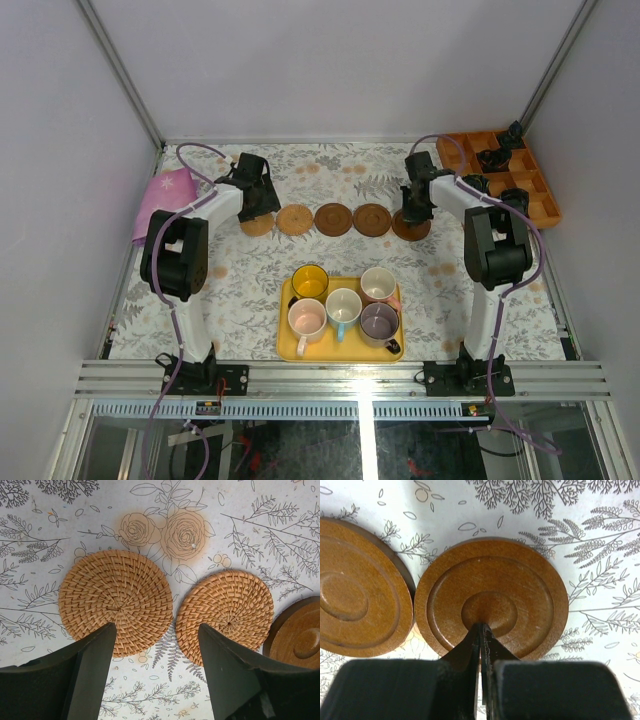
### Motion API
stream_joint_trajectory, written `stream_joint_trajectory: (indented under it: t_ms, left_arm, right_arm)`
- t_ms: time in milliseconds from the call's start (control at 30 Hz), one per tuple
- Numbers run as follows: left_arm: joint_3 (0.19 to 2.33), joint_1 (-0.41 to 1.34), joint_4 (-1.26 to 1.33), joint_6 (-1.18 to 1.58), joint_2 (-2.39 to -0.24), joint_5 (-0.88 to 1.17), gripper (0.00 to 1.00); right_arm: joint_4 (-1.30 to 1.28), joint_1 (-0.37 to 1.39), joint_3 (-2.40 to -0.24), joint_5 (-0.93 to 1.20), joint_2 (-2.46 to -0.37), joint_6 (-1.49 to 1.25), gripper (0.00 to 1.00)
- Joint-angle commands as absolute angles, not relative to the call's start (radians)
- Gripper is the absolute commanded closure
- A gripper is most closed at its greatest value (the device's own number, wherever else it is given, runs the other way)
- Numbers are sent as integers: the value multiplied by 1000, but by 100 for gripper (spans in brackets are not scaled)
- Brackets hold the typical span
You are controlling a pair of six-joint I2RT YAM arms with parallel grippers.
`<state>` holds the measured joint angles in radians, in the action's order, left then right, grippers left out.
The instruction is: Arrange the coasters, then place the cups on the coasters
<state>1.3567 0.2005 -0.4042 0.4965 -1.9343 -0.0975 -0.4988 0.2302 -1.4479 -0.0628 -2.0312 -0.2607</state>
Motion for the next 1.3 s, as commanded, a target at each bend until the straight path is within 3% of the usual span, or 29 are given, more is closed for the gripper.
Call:
stream_joint_trajectory:
  t_ms: [0, 333, 567, 1000, 1267]
  left_arm:
    - [1378, 192, -391, 486, -1890, -140, 33]
    - [1397, 184, -394, 454, -1809, -170, 32]
    - [1350, 182, -362, 452, -1777, -170, 32]
    - [1249, 183, -325, 446, -1739, -179, 32]
    - [1220, 182, -317, 467, -1740, -180, 32]
  right_arm:
    - [-563, 242, -1541, -94, -1948, -246, 100]
    - [-508, 241, -1542, -165, -1785, -230, 85]
    - [-523, 234, -1476, -189, -1817, -244, 100]
    - [-438, 266, -1173, 59, -1735, -252, 100]
    - [-424, 306, -1189, 90, -1782, -250, 100]
